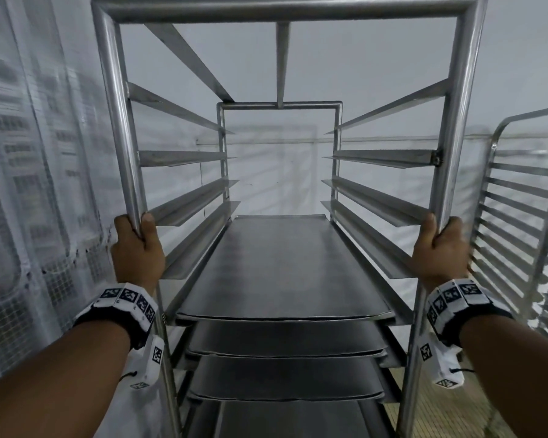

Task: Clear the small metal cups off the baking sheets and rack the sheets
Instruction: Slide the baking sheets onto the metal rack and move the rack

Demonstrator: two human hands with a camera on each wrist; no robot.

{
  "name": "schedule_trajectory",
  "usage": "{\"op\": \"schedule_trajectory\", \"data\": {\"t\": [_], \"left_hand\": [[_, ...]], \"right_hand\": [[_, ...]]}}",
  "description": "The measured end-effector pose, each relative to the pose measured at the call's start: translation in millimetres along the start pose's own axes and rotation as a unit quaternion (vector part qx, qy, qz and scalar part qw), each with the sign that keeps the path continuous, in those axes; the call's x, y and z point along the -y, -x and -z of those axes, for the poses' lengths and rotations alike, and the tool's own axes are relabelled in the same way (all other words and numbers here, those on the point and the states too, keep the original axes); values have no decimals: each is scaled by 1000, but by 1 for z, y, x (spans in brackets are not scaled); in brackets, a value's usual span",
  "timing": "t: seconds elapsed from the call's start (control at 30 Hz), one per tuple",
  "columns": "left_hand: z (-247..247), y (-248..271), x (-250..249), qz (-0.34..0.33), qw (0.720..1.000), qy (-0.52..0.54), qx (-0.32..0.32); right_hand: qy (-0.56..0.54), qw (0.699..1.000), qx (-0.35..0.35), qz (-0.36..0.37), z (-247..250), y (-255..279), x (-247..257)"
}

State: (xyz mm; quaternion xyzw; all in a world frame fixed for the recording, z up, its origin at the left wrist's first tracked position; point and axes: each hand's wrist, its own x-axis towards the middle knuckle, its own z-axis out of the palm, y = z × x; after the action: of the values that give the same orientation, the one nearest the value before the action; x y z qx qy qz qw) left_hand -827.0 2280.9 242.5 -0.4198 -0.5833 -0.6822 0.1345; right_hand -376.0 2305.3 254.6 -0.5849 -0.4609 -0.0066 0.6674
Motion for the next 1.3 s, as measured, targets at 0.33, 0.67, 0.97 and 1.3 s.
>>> {"op": "schedule_trajectory", "data": {"t": [0.33, 0.67, 0.97, 1.3], "left_hand": [[-84, -36, 30, 14, 1000, 21, 17], [-153, -51, 40, 28, 999, 4, 24], [-214, -45, 35, 29, 999, -14, -5], [-265, -61, 57, 11, 999, -18, -29]], "right_hand": [[10, 1000, -14, -6, -75, -45, -25], [39, 999, -2, 3, -124, -92, -59], [-13, 999, 10, 37, -170, -150, -112], [-18, 999, 29, 22, -213, -182, -133]]}}
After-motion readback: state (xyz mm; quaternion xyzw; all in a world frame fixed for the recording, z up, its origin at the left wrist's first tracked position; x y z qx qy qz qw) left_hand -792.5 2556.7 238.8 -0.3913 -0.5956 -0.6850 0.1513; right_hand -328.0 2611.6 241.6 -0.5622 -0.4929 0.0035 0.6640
